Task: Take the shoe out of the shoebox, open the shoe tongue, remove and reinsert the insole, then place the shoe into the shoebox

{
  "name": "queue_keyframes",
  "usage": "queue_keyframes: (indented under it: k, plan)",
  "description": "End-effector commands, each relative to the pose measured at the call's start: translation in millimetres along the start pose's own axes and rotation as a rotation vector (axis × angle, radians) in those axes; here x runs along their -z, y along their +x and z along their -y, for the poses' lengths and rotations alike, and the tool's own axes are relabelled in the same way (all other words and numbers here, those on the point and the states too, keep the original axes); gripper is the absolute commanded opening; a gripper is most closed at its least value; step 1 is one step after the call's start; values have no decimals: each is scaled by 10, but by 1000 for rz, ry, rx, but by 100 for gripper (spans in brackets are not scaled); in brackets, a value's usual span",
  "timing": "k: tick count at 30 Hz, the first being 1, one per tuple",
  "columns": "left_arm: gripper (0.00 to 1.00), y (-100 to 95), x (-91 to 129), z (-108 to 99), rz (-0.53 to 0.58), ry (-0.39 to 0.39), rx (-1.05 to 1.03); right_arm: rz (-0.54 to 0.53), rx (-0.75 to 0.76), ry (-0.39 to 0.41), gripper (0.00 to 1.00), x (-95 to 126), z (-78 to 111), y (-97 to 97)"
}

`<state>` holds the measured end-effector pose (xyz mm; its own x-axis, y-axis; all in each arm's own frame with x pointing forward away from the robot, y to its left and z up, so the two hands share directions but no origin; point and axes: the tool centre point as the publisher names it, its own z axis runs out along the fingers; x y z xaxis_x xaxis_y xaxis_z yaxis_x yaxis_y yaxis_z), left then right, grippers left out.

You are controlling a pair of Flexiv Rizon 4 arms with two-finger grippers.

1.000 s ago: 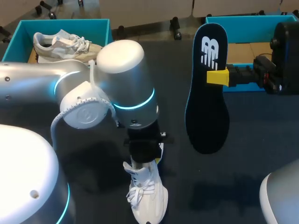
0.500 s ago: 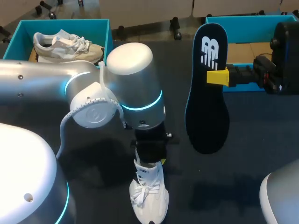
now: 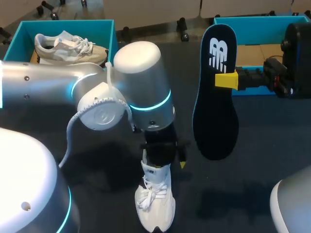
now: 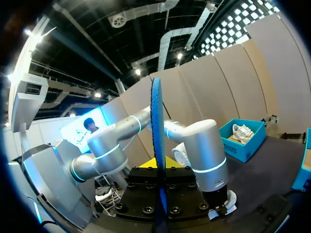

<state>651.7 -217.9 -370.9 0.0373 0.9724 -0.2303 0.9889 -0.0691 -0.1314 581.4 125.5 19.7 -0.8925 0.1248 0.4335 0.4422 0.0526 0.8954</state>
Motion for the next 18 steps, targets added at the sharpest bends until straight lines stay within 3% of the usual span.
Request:
queue_keyframes:
  k: [1, 6, 18]
  plan:
    - [93, 1, 74, -41, 7, -2, 6, 6, -2, 1, 0, -58, -22, 24]
    - [100, -44, 261, -54, 71, 14, 24, 6, -2, 1, 0, -58, -22, 24]
    - [100, -2, 836, -138, 269, 53, 67, 6, -2, 1, 0, -58, -22, 24]
